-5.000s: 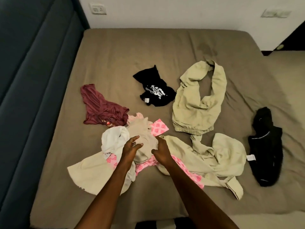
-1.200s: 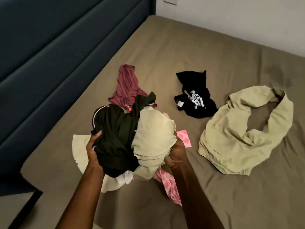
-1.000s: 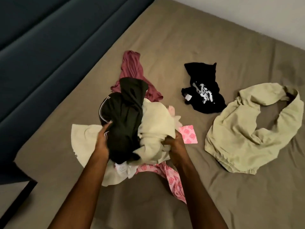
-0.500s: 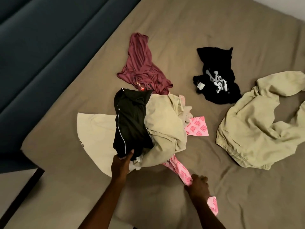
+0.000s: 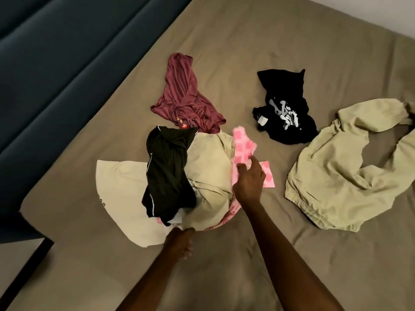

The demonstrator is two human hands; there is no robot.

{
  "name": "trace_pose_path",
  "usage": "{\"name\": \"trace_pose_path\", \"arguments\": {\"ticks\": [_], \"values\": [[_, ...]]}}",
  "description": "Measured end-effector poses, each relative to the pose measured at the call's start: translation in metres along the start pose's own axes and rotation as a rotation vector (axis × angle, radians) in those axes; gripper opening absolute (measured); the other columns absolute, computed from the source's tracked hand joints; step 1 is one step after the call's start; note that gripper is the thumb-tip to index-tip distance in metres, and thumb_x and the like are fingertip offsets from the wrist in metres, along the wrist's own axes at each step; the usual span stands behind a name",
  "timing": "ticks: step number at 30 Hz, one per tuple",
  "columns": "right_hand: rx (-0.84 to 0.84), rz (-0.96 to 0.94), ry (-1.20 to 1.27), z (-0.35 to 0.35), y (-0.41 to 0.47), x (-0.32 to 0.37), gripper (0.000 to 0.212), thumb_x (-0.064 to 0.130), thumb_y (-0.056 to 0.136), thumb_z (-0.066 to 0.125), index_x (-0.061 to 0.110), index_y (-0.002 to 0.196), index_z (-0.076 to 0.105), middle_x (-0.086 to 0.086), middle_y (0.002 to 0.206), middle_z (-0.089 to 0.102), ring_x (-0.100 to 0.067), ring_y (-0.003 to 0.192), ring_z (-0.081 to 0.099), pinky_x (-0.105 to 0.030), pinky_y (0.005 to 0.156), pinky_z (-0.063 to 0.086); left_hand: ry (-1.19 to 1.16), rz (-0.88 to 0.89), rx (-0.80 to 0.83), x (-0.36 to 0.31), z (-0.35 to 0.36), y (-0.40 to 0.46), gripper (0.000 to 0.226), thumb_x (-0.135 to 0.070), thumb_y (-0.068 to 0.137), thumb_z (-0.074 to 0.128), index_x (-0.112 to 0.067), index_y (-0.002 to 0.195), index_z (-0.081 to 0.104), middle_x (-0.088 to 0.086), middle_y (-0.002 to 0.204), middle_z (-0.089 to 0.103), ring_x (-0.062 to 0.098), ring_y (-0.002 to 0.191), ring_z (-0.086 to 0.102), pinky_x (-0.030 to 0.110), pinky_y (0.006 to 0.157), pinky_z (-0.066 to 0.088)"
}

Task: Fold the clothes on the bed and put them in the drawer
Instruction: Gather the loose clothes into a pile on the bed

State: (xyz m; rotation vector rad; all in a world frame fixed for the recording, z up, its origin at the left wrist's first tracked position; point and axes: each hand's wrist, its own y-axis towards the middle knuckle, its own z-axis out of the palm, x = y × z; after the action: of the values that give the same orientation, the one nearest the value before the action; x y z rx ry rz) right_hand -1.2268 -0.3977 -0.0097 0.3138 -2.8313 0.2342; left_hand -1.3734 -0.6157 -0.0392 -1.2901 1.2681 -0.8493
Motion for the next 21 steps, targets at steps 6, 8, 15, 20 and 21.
{"name": "trace_pose_path", "arguments": {"ticks": [6, 8, 15, 20, 21], "values": [[0.406, 0.25, -0.018, 0.042, -0.03, -0.063, 0.036, 0.023, 0.096, 0.056, 0.008, 0.128, 0.055, -0.018, 0.128, 0.056, -0.037, 0.119, 0.057, -0.044, 0.094, 0.051, 0.053, 0.065, 0.121, -0.016, 0.044, -0.006, 0.025, -0.025, 0.1, 0.058, -0.01, 0.081, 0.062, 0.006, 0.067, 0.066, 0.021, 0.058, 0.061, 0.026, 0.054, 0.045], [0.375, 0.271, -0.025, 0.041, -0.04, -0.088, 0.032, 0.018, 0.091, 0.06, 0.006, 0.121, 0.057, -0.018, 0.123, 0.058, -0.038, 0.115, 0.058, -0.044, 0.092, 0.051, 0.093, 0.091, 0.163, -0.024, 0.057, -0.004, 0.022, -0.027, 0.099, 0.06, -0.01, 0.086, 0.065, 0.005, 0.068, 0.07, 0.02, 0.059, 0.065, 0.026, 0.053, 0.046], [0.013, 0.435, -0.179, 0.015, -0.013, -0.188, 0.058, 0.013, 0.068, 0.08, 0.006, 0.119, 0.055, -0.025, 0.13, 0.052, -0.046, 0.11, 0.056, -0.051, 0.084, 0.049, 0.258, 0.141, 0.279, -0.078, 0.117, -0.003, 0.019, -0.036, 0.096, 0.067, -0.019, 0.087, 0.066, -0.005, 0.068, 0.073, 0.008, 0.053, 0.066, 0.02, 0.047, 0.045], [0.106, 0.328, -0.466, 0.009, 0.008, -0.272, 0.044, 0.017, 0.081, 0.066, 0.003, 0.121, 0.059, -0.025, 0.109, 0.064, -0.043, 0.102, 0.061, -0.06, 0.1, 0.04, 0.242, 0.267, 0.261, -0.109, 0.159, -0.003, 0.015, -0.029, 0.1, 0.062, -0.018, 0.092, 0.065, -0.003, 0.077, 0.073, 0.003, 0.054, 0.065, 0.015, 0.043, 0.043], [0.192, 0.258, -0.534, 0.006, 0.012, -0.285, 0.037, 0.021, 0.083, 0.068, 0.006, 0.116, 0.06, -0.021, 0.102, 0.066, -0.04, 0.095, 0.065, -0.058, 0.099, 0.042, 0.234, 0.289, 0.263, -0.113, 0.167, -0.005, 0.015, -0.029, 0.099, 0.063, -0.018, 0.09, 0.066, -0.002, 0.079, 0.074, 0.004, 0.056, 0.066, 0.016, 0.045, 0.044]]}}
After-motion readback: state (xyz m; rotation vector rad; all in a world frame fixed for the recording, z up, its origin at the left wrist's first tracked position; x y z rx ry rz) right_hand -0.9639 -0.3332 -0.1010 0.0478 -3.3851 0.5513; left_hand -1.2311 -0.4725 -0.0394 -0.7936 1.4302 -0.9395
